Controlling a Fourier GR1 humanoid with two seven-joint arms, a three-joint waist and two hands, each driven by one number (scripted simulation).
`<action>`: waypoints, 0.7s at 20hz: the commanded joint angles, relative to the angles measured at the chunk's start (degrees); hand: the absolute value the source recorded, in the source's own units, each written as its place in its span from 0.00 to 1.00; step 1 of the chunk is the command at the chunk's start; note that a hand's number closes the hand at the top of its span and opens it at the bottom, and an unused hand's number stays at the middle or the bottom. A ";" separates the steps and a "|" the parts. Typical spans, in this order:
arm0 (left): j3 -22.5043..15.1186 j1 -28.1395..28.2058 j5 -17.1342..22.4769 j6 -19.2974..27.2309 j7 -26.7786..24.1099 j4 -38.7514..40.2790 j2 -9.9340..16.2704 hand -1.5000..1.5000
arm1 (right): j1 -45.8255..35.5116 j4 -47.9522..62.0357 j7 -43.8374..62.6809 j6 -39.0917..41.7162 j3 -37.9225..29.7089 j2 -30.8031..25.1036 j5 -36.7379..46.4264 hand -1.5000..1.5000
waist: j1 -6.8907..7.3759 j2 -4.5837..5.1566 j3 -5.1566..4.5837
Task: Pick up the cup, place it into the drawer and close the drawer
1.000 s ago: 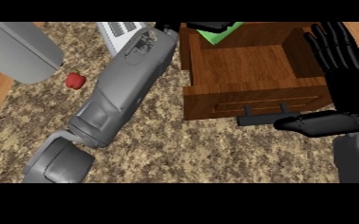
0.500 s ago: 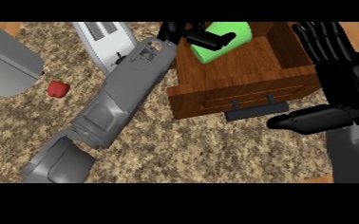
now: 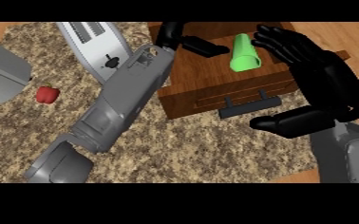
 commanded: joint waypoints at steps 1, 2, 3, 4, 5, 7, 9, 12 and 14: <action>0.59 1.27 4.97 -2.23 -3.94 -3.29 -0.01 0.00 | -0.63 0.35 0.53 6.79 4.29 -0.20 -4.11 1.00 | 0.01 -0.27 -0.07; 1.96 0.53 5.89 -2.42 -5.17 -3.01 -0.01 0.00 | 0.12 -0.47 0.85 7.97 5.99 0.44 -4.95 1.00 | 0.00 -0.03 -0.10; 1.90 1.13 6.85 -1.33 -6.83 -3.75 -0.01 0.00 | 0.05 0.39 1.04 10.14 6.11 -0.31 -6.81 1.00 | 0.48 -0.25 -0.06; 2.08 0.40 7.92 -1.37 -7.58 -4.50 -0.01 0.00 | 0.78 0.76 2.47 11.78 6.82 -1.78 -6.98 1.00 | 0.56 -0.51 -0.08; 2.83 -0.11 8.36 -0.32 -8.21 -3.86 -0.01 0.00 | -0.54 0.59 5.28 11.84 8.51 -2.38 -6.18 1.00 | 2.03 -0.75 -0.17; 3.31 0.96 10.29 0.64 -10.09 -4.15 -0.01 0.00 | 1.76 0.12 5.90 16.69 9.50 -7.16 -4.86 1.00 | 2.31 -1.14 -0.11; 2.48 0.52 11.14 2.60 -9.62 -3.71 -0.01 0.00 | 1.88 0.31 6.57 19.08 11.70 -9.97 -0.78 1.00 | 3.43 -1.45 -0.07; 1.89 0.69 12.30 4.12 -11.14 -2.79 -0.01 0.00 | 2.67 -0.76 9.26 18.59 11.95 -12.55 3.15 0.00 | 5.04 -1.87 -0.07; 2.65 0.00 12.25 3.11 -10.76 -2.25 -0.01 0.00 | 4.49 -1.86 7.37 16.91 13.53 -13.21 11.53 0.00 | 7.26 -2.15 -0.04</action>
